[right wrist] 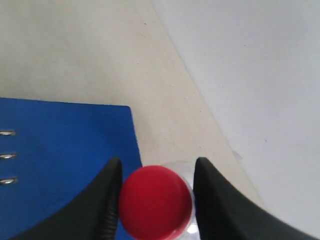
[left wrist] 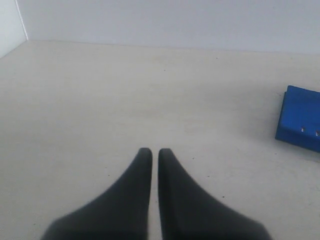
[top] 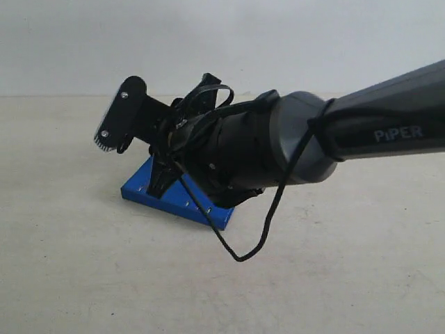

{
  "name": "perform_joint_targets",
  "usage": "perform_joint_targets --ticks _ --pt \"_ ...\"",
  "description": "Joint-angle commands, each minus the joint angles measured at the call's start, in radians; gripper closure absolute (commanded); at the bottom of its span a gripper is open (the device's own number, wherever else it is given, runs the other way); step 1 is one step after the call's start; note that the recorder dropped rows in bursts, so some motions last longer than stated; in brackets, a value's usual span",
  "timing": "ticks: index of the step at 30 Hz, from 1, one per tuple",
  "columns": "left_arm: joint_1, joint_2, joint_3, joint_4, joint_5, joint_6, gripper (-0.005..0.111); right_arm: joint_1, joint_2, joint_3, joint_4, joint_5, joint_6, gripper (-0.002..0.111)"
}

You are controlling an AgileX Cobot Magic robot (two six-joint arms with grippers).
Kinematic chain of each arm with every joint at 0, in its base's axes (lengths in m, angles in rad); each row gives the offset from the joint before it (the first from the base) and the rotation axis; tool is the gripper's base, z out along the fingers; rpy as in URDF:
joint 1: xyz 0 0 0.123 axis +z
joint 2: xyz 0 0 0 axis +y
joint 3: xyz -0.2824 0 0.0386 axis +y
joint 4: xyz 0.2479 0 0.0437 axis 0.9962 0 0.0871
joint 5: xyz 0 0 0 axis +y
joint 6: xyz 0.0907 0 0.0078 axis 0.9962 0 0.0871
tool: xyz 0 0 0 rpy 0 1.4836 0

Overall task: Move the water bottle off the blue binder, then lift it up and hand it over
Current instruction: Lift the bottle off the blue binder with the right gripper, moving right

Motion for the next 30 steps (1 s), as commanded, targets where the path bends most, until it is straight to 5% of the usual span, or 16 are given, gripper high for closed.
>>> perform_joint_targets --ticks 1,12,19,30 --pt "-0.004 -0.004 -0.002 -0.002 -0.016 0.002 0.102 -0.064 -0.024 -0.005 -0.01 0.118 0.121 0.108" --pt "-0.004 -0.004 -0.002 -0.002 -0.016 0.002 0.102 -0.272 -0.107 -0.005 -0.01 0.159 0.626 0.108" --pt "-0.004 -0.004 -0.002 -0.002 -0.016 0.002 0.102 -0.39 -0.209 -0.005 -0.01 0.143 0.684 0.108" --pt "-0.004 -0.004 -0.002 -0.002 -0.016 0.002 0.102 -0.645 -0.254 -0.005 -0.01 -0.399 0.518 0.108"
